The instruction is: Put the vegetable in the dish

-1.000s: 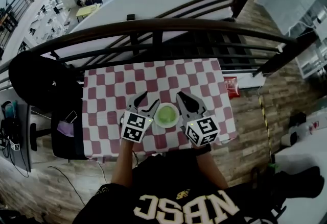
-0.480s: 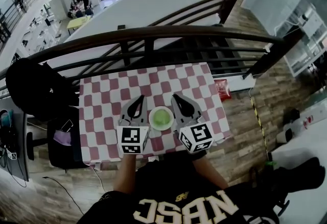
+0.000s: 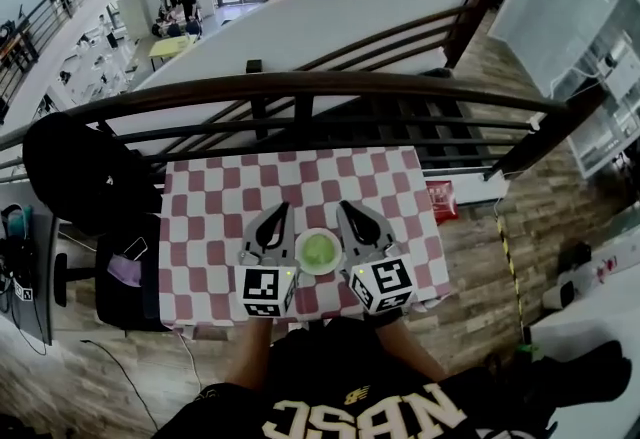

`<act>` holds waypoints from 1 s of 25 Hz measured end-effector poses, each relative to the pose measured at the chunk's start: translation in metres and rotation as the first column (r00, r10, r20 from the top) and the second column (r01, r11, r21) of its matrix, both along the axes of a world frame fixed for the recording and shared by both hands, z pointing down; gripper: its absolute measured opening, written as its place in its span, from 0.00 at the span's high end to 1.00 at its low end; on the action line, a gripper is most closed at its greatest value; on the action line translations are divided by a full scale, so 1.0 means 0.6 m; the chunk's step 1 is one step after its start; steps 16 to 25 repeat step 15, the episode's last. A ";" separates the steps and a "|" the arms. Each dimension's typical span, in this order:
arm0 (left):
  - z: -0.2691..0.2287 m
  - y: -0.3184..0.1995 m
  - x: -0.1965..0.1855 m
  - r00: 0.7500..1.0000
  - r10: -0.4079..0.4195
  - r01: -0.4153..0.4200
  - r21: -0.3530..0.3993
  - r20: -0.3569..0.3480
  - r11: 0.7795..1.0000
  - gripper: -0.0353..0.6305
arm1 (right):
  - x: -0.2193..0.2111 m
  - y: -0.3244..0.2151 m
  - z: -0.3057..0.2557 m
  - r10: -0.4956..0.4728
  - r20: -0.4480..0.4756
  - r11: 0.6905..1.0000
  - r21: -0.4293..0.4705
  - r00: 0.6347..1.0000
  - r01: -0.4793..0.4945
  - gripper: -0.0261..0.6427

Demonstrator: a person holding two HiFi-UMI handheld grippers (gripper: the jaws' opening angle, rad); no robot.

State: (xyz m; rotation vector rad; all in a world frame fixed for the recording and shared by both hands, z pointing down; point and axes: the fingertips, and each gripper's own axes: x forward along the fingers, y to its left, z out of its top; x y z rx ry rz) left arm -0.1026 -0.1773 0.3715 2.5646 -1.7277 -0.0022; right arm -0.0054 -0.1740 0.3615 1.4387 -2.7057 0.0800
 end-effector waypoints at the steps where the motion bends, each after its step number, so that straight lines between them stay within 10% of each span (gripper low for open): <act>1: 0.000 0.000 0.004 1.000 0.001 -0.001 -0.002 -0.002 1.000 0.92 | -0.001 -0.003 0.000 -0.007 0.001 1.000 -0.002 1.000 0.007 0.93; 25: -0.029 -0.046 0.027 0.997 -0.070 0.070 0.038 0.009 0.997 0.92 | 0.012 -0.065 -0.027 -0.048 0.032 0.998 0.029 0.998 0.047 0.93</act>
